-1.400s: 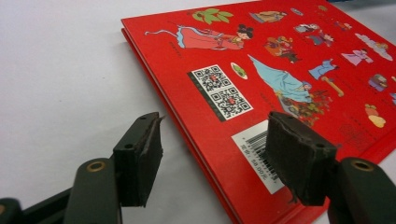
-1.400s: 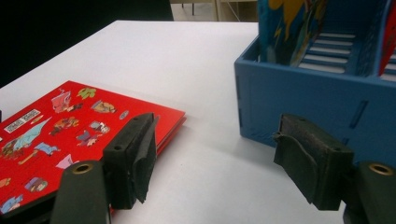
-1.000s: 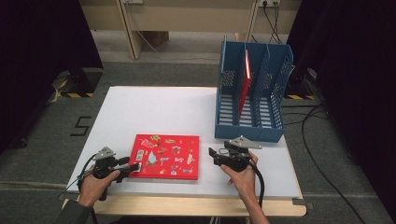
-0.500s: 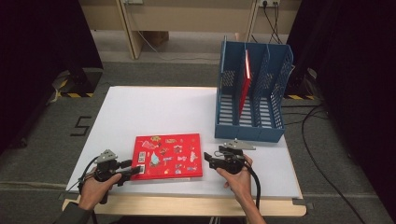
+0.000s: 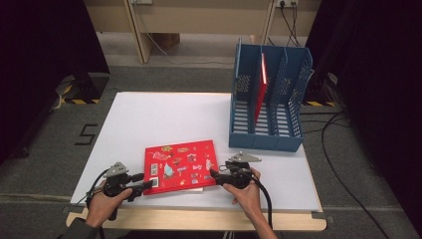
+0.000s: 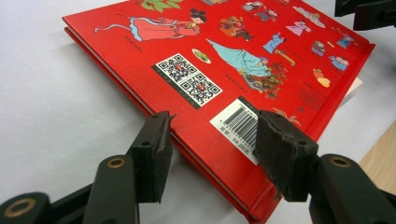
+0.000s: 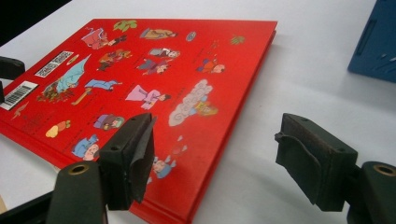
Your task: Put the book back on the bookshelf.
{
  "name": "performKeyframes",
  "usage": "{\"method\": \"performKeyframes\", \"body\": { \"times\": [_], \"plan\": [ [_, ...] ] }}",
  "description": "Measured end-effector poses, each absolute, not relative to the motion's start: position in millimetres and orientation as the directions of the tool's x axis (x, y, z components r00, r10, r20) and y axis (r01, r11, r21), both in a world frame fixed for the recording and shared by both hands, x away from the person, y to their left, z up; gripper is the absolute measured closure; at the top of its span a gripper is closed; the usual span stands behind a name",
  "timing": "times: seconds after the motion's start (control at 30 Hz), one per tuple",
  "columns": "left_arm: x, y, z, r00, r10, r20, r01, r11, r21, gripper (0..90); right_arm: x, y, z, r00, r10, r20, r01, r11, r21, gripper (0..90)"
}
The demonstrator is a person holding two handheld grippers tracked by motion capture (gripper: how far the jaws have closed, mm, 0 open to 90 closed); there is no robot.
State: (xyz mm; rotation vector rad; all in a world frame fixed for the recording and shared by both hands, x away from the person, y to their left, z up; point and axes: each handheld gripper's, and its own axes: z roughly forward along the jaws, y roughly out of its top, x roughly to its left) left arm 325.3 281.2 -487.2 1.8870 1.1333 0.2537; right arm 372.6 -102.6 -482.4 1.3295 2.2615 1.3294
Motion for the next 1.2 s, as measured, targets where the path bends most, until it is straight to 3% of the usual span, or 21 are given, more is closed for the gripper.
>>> {"method": "performKeyframes", "body": {
  "times": [0.57, 1.2],
  "plan": [
    [324.2, 279.3, -487.3, 0.559, 0.791, -0.249, 0.611, -0.189, 0.769, 46.2, 372.8, -89.6, -492.0, -0.588, 0.749, 0.305, 0.635, 0.195, 0.747, 26.4],
    [323.7, 279.2, -488.6, 0.551, 0.794, -0.257, 0.617, -0.181, 0.766, 47.1, 373.5, -88.1, -499.0, -0.553, 0.717, 0.424, 0.695, 0.116, 0.710, 23.5]
  ]
}}
